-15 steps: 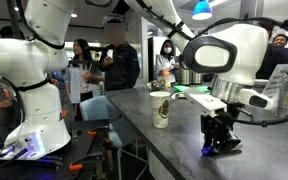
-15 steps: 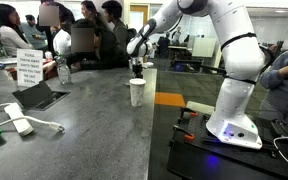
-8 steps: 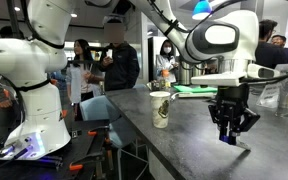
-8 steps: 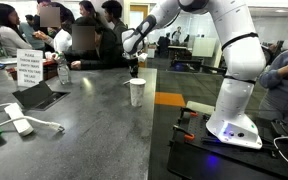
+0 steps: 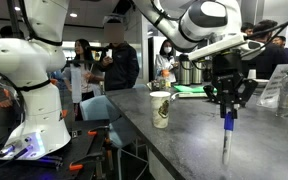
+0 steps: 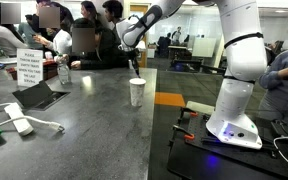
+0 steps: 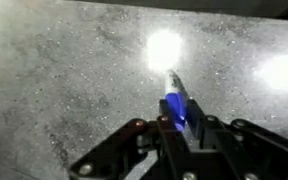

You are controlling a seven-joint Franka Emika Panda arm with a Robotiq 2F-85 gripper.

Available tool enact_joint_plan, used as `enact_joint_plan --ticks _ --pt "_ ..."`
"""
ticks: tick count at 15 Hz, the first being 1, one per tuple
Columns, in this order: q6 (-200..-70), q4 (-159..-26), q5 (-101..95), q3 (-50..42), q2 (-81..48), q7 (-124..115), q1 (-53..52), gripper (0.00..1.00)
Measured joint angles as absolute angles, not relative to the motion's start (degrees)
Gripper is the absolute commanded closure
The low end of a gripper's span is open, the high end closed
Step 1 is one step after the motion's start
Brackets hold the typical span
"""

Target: Place the marker inside the coffee cup

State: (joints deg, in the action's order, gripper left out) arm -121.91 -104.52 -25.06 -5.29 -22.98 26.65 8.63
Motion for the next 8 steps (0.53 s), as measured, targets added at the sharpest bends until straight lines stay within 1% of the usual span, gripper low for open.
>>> enact_joint_plan --ticks 5,6,7,8 --pt "-120.04 -108.73 -34.55 -5.0 -17.51 26.4 4.41 0.94" --pt "-120.09 -109.19 -35.12 -4.96 -16.85 26.3 3.97 0.49" --pt "-120.16 -109.55 -35.15 -4.84 -16.33 25.98 3.8 0.47" --pt "-120.41 -109.98 -34.38 -4.76 -15.82 25.4 3.81 0.41"
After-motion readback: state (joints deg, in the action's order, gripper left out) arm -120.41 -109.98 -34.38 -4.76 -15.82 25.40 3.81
